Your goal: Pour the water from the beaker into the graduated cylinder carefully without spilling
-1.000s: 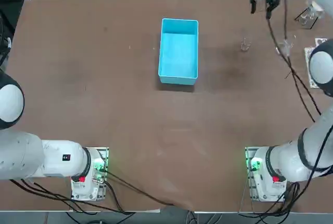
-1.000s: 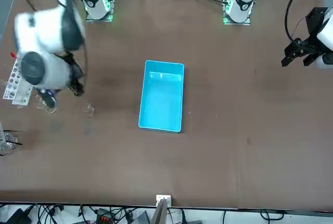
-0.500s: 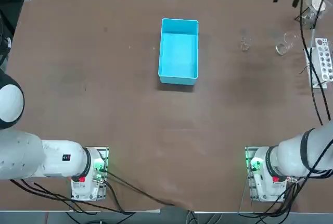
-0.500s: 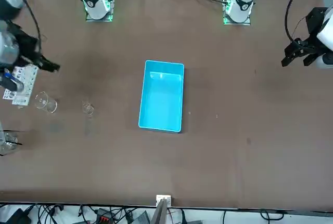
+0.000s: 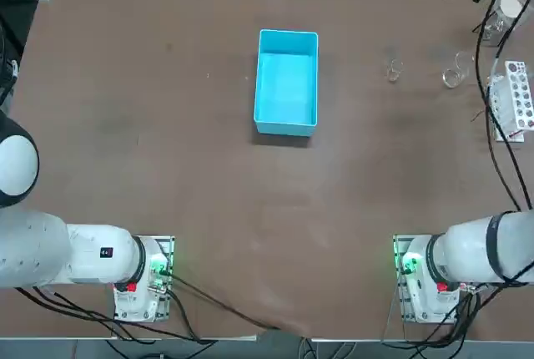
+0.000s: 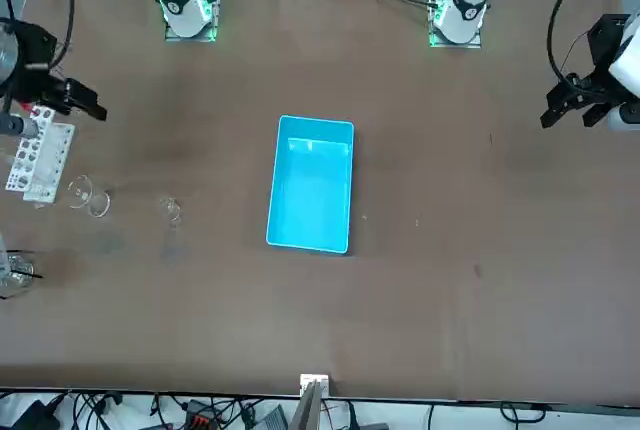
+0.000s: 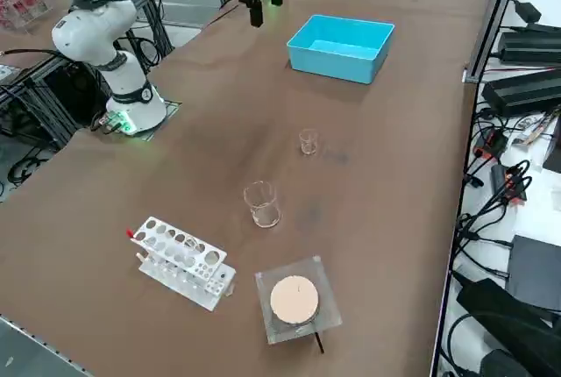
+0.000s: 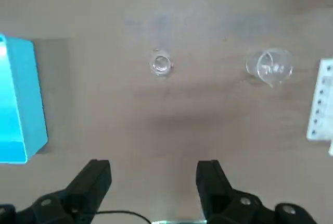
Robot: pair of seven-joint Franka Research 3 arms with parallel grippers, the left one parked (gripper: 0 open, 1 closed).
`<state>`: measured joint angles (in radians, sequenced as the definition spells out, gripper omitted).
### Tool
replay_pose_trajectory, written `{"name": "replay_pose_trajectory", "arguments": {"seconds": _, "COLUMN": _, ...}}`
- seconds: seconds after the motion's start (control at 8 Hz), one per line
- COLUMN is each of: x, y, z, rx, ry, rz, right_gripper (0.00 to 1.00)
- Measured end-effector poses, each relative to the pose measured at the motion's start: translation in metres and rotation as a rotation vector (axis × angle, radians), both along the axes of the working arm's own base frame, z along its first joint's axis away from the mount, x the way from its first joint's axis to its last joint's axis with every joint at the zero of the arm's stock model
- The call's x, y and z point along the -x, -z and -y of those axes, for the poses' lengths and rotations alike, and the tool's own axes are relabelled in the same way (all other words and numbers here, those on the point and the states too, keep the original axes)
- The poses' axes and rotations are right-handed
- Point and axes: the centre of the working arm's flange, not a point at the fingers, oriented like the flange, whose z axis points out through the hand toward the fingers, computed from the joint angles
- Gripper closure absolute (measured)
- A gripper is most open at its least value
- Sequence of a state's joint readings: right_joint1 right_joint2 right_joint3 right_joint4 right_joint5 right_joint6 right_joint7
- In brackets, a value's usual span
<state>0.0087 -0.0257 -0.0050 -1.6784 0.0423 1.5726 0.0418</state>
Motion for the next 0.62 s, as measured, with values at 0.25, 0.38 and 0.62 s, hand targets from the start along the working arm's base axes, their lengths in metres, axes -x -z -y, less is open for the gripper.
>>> {"name": "replay_pose_trajectory", "arguments": {"seconds": 0.25, "x": 0.0031, "y": -0.0067, "z": -0.0033, "rx": -0.002, "ry": -0.067, "rz": 0.028, "right_gripper": 0.0}}
{"name": "replay_pose_trajectory", "arguments": {"seconds": 0.38, "x": 0.0028, "y": -0.0058, "z": -0.0023, "rx": 0.0, "ry": -0.069, "rz": 0.03, "right_gripper": 0.0}}
{"name": "replay_pose_trajectory", "arguments": {"seconds": 0.62, "x": 0.0026, "y": -0.0043, "z": 0.0018, "rx": 0.001, "ry": -0.068, "rz": 0.029, "right_gripper": 0.0}}
